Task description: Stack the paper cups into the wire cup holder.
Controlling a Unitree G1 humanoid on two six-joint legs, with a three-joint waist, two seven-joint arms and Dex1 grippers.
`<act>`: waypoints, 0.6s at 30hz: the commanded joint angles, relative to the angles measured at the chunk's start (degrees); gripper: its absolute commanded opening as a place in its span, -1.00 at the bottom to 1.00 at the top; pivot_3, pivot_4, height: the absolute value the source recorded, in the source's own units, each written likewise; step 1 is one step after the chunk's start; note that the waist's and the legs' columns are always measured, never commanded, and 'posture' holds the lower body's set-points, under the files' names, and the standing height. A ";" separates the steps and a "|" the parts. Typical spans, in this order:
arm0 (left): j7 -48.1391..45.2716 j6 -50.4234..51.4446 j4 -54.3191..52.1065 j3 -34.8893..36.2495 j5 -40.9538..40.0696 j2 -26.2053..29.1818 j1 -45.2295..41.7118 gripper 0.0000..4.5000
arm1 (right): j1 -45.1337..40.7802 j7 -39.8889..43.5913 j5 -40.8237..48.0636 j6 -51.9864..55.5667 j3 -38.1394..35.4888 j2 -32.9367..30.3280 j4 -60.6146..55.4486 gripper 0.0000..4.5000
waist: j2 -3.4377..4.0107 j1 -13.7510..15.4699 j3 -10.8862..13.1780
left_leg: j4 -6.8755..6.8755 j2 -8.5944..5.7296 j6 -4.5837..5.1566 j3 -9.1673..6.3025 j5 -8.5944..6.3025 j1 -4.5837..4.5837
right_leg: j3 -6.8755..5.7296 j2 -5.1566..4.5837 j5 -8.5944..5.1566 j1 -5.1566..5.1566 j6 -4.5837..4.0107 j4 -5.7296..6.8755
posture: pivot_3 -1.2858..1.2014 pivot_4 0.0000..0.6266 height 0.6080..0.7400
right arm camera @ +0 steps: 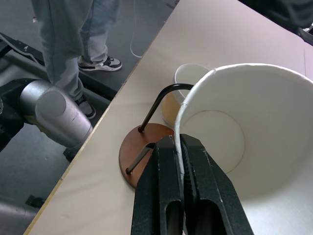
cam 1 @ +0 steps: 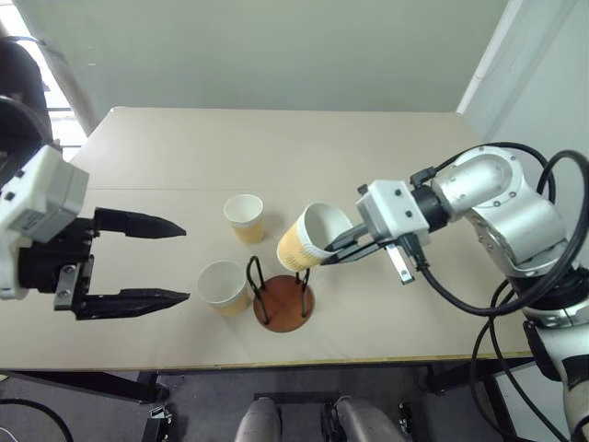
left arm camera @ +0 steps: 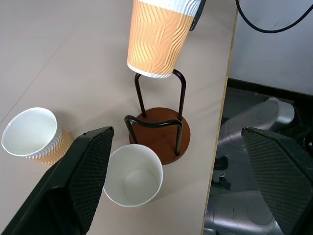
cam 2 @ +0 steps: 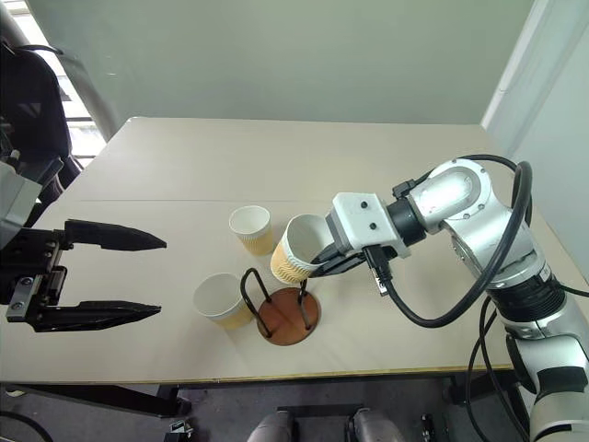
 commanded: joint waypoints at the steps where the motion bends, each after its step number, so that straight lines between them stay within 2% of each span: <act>1: 0.09 -0.02 -0.31 2.36 -0.22 0.50 -0.13 1.00 | -1.96 1.40 -0.04 -0.75 -0.82 -0.50 -0.11 -0.99 | 0.00 0.00 0.00 | 0.00 0.00 0.00 0.01 0.00 -0.01 | 0.02 0.00 0.00 -0.01 0.00 0.00 | 0.03 -0.52 1.00; 11: 0.50 -0.46 -0.07 1.69 0.00 0.53 -0.36 1.00 | -7.85 3.19 1.91 -2.70 -3.53 0.96 3.31 -0.99 | -0.01 -0.11 0.01 | 0.00 -0.03 0.31 0.24 -0.20 -0.05 | 0.60 0.02 0.06 -0.25 0.12 -0.01 | 0.03 -0.52 1.00; 18: 1.25 0.16 -1.12 2.21 -0.09 0.03 0.33 1.00 | -9.32 0.31 0.18 -2.62 -0.48 7.31 3.81 -0.99 | -0.01 -0.33 0.01 | 0.02 0.03 0.51 0.73 -0.31 -0.04 | 1.04 0.03 0.12 -0.40 0.28 -0.01 | 0.03 -0.52 1.00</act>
